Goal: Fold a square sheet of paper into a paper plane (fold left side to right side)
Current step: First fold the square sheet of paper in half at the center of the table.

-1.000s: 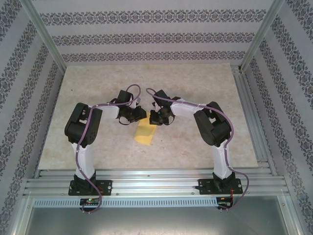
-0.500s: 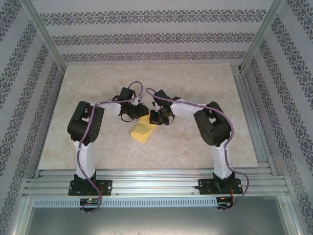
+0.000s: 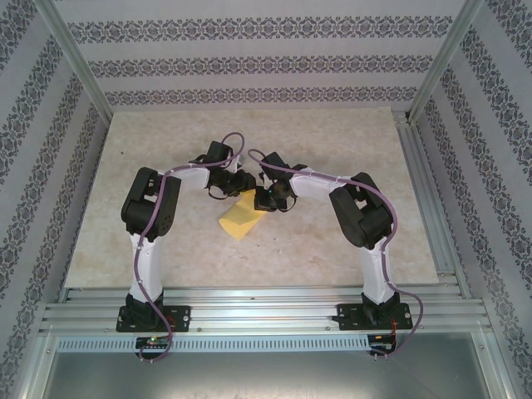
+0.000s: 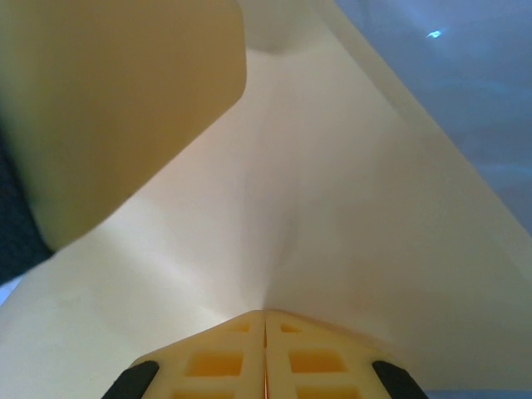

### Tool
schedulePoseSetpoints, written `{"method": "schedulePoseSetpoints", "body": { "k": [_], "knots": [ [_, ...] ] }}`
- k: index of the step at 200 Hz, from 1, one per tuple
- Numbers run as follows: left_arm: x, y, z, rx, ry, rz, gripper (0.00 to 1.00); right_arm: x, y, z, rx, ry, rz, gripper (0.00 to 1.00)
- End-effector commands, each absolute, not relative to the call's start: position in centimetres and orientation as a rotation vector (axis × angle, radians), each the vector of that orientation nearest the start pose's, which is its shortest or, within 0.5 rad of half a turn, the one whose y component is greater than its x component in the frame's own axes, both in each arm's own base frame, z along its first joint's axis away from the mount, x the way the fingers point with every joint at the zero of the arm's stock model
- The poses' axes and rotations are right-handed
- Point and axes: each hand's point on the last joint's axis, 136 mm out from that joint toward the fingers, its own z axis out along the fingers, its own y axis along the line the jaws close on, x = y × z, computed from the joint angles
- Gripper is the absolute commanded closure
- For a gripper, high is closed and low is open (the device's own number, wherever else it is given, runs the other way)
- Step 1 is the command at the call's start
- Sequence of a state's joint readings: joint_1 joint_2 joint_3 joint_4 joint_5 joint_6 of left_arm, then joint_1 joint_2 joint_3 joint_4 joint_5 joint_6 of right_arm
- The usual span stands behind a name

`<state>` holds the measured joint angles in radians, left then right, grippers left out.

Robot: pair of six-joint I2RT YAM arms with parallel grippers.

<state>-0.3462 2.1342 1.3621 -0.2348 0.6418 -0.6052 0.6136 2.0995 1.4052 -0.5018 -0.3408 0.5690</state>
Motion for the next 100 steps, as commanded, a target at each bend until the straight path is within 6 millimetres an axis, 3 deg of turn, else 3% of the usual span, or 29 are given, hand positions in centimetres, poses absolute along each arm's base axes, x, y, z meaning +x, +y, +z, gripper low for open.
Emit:
{"method": "schedulePoseSetpoints", "body": {
  "k": [1,68,100],
  "knots": [
    [45.9,-24.8,1.9,-0.092,2.634,-1.032,0.69,31.8,27.0,-4.6,-0.126,3.116,0.414,0.93],
    [44.7,-19.1,9.5,-0.080,2.519,-0.940,0.59,32.0,27.5,-4.5,-0.130,3.112,0.435,0.93],
    [42.7,-19.7,11.1,-0.040,2.491,-1.038,0.66,32.1,27.6,-4.5,-0.135,3.111,0.434,0.93]
  ]
}}
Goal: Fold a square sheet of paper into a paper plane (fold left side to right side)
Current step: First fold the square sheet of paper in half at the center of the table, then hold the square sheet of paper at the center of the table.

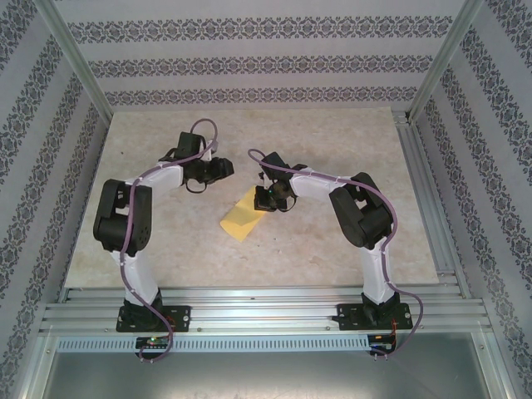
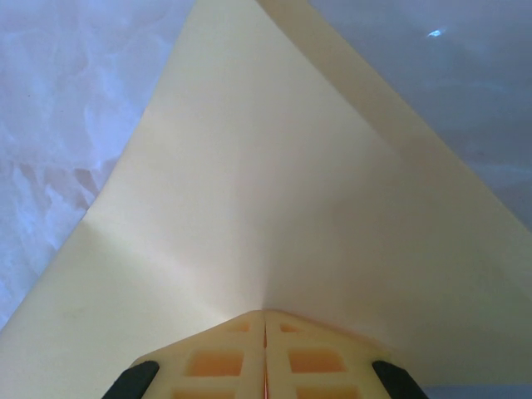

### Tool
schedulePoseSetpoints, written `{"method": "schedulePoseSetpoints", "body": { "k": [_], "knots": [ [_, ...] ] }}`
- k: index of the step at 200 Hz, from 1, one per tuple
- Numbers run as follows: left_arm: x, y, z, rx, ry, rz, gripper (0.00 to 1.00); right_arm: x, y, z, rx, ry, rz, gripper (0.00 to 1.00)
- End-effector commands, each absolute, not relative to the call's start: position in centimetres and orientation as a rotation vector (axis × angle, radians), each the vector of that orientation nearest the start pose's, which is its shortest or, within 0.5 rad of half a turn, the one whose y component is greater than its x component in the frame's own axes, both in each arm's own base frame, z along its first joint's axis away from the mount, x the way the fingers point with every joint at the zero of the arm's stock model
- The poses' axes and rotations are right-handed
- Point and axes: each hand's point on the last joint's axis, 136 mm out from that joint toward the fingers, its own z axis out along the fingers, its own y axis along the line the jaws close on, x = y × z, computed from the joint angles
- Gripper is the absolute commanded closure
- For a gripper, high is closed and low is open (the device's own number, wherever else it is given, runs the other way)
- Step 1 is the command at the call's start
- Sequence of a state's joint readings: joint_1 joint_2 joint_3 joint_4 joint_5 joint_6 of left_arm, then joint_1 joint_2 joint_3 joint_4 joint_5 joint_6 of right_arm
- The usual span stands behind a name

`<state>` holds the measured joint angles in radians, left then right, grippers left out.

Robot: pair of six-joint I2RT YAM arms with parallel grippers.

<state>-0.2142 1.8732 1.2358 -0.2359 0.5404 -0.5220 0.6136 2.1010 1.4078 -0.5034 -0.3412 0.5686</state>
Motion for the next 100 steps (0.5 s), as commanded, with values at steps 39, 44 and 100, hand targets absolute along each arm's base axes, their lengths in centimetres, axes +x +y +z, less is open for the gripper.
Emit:
{"method": "schedulePoseSetpoints", "body": {
  "k": [39,44,100],
  "knots": [
    [40.2,-22.7,9.2,0.017,2.540,-1.155,0.76,32.2,27.7,-4.4,-0.140,3.111,0.433,0.93],
    [40.0,-23.0,8.8,0.020,2.548,-1.163,0.77,32.2,27.6,-4.4,-0.139,3.111,0.431,0.93],
    [38.0,-25.1,4.6,0.023,2.644,-1.196,0.80,32.2,27.7,-4.3,-0.146,3.111,0.433,0.93]
  ]
}}
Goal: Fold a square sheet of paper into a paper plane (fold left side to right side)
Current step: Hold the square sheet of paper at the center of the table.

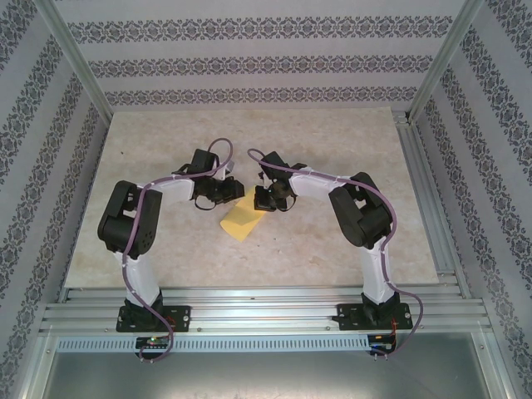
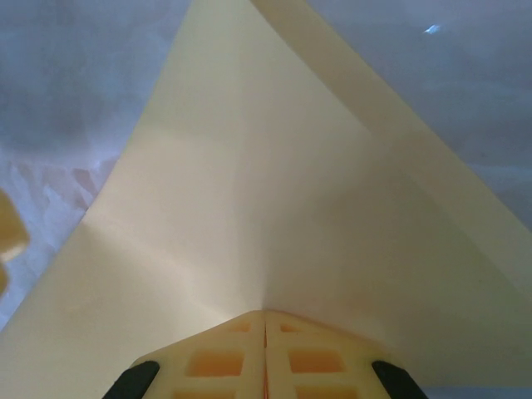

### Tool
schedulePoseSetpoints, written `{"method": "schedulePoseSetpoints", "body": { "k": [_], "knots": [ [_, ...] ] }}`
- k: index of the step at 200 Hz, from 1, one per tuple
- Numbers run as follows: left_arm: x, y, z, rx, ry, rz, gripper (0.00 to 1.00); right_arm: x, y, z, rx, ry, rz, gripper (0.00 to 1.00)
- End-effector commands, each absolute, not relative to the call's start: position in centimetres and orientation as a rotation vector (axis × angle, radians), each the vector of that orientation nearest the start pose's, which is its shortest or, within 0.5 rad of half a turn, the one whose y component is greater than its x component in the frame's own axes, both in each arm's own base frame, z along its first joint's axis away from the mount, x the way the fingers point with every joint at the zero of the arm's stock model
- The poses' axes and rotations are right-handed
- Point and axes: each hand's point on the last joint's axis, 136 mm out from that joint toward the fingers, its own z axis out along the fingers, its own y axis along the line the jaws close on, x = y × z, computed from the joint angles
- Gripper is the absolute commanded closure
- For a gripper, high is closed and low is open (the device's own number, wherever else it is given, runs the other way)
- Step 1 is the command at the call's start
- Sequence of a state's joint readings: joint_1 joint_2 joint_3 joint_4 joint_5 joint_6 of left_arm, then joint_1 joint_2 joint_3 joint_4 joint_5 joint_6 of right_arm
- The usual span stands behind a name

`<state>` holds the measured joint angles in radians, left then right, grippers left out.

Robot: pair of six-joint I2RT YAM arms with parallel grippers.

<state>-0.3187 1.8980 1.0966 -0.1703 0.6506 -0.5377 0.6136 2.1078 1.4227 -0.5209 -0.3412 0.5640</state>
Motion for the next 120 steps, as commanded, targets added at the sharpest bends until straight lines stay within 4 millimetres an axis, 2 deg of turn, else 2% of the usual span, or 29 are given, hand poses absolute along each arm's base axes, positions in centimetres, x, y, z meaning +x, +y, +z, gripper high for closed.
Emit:
{"method": "schedulePoseSetpoints", "body": {
  "k": [1,18,58,96,120],
  "knots": [
    [38.0,-25.2,4.6,0.025,2.644,-1.195,0.80,32.3,27.7,-4.3,-0.145,3.110,0.433,0.93],
    [37.8,-24.9,3.3,0.000,2.669,-1.158,0.80,32.2,27.7,-4.4,-0.146,3.112,0.426,0.93],
    [37.2,-23.7,1.8,-0.006,2.728,-1.054,0.80,32.2,27.7,-4.3,-0.151,3.111,0.423,0.93],
    [35.0,-23.1,0.0,-0.022,2.783,-1.048,0.80,32.2,27.8,-4.3,-0.157,3.110,0.435,0.93],
    [33.8,-22.6,-0.9,-0.050,2.795,-1.050,0.80,32.4,28.5,-4.0,-0.146,3.093,0.515,0.93]
  ]
}}
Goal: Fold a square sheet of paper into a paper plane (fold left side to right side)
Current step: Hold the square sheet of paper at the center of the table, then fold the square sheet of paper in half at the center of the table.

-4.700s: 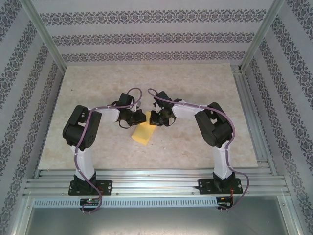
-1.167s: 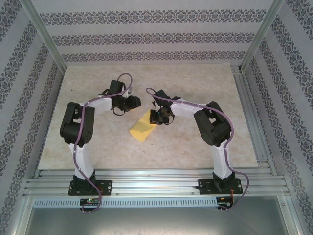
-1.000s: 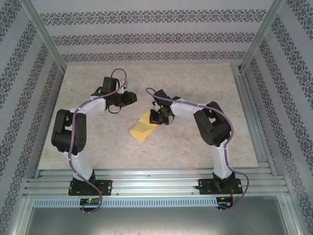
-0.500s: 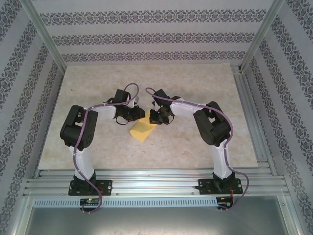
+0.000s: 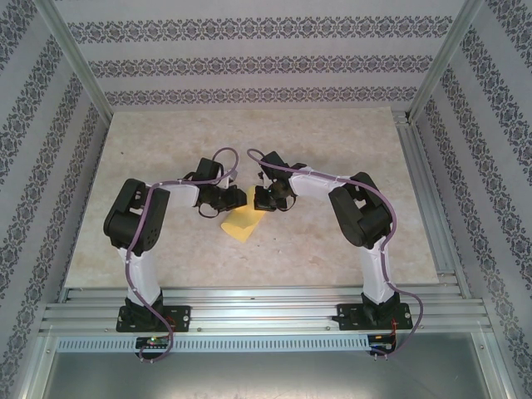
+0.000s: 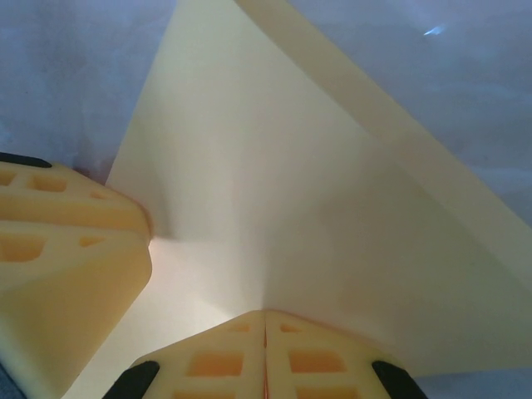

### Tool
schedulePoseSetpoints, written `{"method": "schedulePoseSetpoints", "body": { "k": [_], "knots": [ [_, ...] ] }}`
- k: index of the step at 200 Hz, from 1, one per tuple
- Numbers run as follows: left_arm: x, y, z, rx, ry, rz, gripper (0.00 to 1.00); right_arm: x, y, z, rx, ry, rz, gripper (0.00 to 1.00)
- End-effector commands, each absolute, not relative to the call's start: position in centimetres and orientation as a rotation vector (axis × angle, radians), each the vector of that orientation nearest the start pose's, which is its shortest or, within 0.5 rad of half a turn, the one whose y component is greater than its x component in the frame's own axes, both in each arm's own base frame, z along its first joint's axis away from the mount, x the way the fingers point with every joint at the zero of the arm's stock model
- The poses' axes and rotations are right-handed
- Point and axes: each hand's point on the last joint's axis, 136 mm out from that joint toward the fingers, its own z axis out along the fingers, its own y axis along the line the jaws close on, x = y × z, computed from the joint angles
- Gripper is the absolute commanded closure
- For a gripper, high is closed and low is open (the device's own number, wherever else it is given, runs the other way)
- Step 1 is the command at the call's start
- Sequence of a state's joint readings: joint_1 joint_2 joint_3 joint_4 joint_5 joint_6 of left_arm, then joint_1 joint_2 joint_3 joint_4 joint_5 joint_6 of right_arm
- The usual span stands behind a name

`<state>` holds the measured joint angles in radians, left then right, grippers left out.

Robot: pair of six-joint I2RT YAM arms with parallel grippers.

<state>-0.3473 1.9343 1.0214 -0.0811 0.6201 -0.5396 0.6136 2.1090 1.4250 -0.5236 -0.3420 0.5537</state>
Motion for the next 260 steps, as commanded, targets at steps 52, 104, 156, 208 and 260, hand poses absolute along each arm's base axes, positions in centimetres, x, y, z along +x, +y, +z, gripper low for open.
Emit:
{"method": "schedulePoseSetpoints", "body": {
  "k": [52,104,156,208,260],
  "knots": [
    [32.2,-21.6,-2.5,-0.094,2.827,-1.010,0.81,35.6,30.4,2.5,-0.058,2.906,0.842,0.92],
    [31.9,-21.3,-2.9,-0.093,2.839,-0.986,0.81,39.8,31.3,8.3,0.020,2.734,1.031,0.94],
    [31.9,-21.2,-2.7,-0.088,2.840,-0.975,0.81,41.3,35.2,6.2,0.020,2.763,1.060,0.97],
    [32.1,-21.2,-2.6,-0.088,2.839,-0.971,0.81,41.8,36.6,3.8,0.032,2.806,1.032,0.98],
    [32.0,-21.2,-2.6,-0.085,2.838,-0.973,0.81,41.6,36.4,1.7,0.020,2.859,0.962,0.98]
  ]
}}
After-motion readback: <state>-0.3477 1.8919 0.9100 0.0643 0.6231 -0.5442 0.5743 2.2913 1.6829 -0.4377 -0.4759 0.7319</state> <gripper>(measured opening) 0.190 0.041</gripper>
